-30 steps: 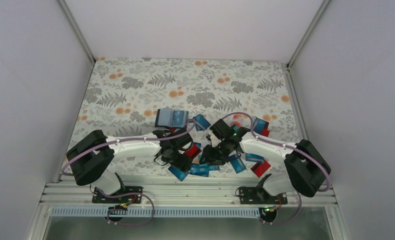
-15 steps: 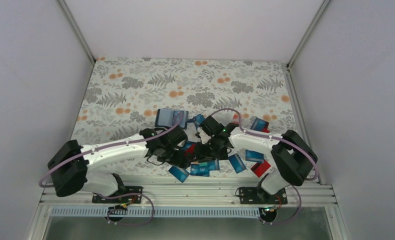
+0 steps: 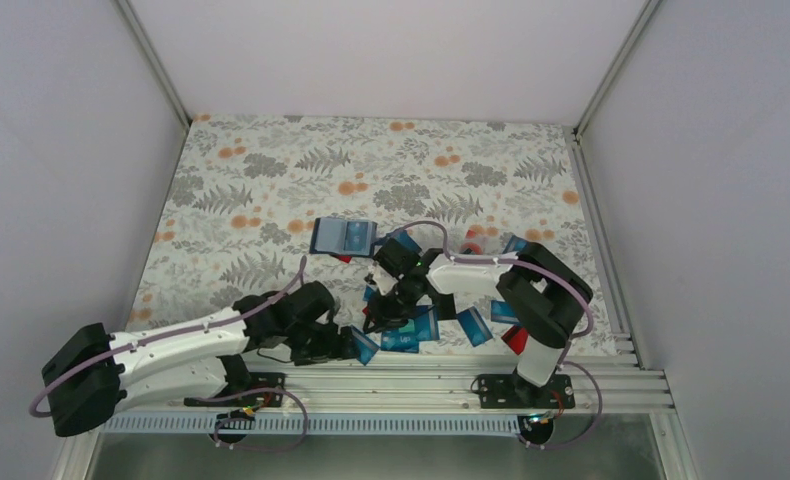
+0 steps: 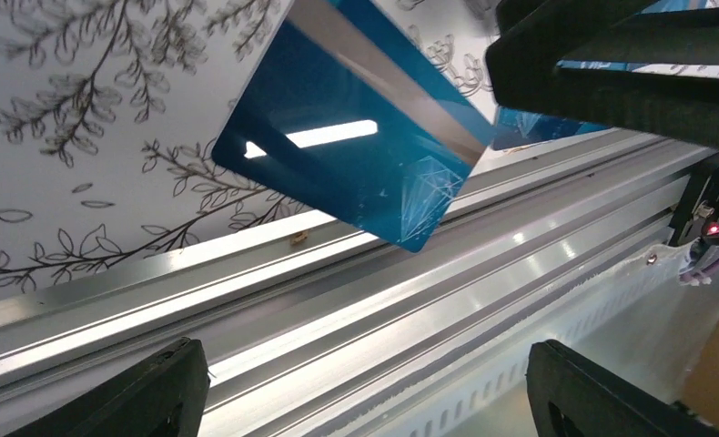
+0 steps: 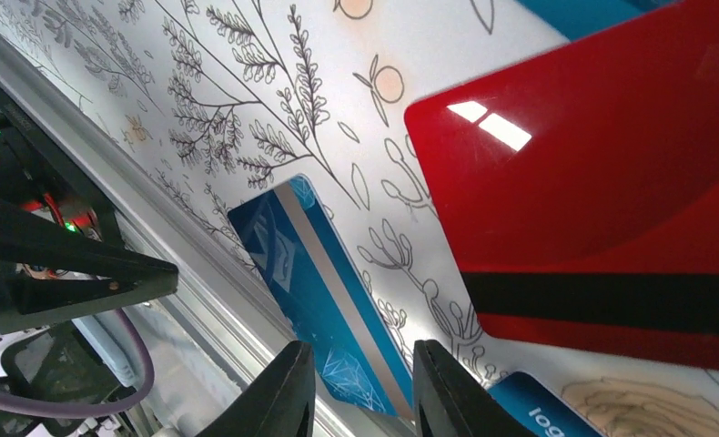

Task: Put the credit cards into the card holder

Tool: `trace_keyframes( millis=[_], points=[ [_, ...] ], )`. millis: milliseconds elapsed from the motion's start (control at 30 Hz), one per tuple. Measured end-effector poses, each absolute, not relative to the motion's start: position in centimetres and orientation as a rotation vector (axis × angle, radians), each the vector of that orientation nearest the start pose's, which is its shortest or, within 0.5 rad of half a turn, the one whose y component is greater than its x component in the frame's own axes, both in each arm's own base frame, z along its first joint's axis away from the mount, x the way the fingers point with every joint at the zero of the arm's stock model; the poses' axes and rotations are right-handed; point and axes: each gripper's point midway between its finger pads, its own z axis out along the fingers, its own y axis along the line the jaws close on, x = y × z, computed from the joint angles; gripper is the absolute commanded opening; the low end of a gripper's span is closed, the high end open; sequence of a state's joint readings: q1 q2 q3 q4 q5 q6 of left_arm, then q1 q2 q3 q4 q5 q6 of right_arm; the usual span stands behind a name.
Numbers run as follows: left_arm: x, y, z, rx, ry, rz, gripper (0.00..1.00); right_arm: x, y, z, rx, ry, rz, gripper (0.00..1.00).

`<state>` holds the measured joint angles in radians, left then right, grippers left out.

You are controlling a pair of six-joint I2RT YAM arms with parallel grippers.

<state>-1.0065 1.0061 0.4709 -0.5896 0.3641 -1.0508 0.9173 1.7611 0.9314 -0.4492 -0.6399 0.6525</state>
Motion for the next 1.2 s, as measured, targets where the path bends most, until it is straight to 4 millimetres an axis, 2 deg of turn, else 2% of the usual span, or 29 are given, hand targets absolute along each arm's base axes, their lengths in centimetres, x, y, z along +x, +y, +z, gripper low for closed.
trace_keyframes(
  millis=[200,400,533,900,1200],
  points=[
    [6.0,-22.0,3.7,-0.126,3.094,-1.013,0.81,12.5,33.6,2.3,-0.604,3.144,1.095,0.26],
    [6.2,-22.4,3.1,-0.269,3.054,-1.104,0.75,12.0,33.6,2.0,-0.621,3.134,1.138,0.25],
    [6.6,-22.6,2.5,-0.35,3.003,-1.18,0.74,11.7,33.8,2.0,-0.634,3.123,1.167,0.25],
    [7.6,-23.9,1.5,-0.475,2.931,-1.299,0.64,11.4,33.8,1.9,-0.648,3.089,1.194,0.23],
    [7.9,-24.7,1.4,-0.573,2.875,-1.416,0.58,10.2,32.9,1.8,-0.644,3.084,1.215,0.22]
  ],
)
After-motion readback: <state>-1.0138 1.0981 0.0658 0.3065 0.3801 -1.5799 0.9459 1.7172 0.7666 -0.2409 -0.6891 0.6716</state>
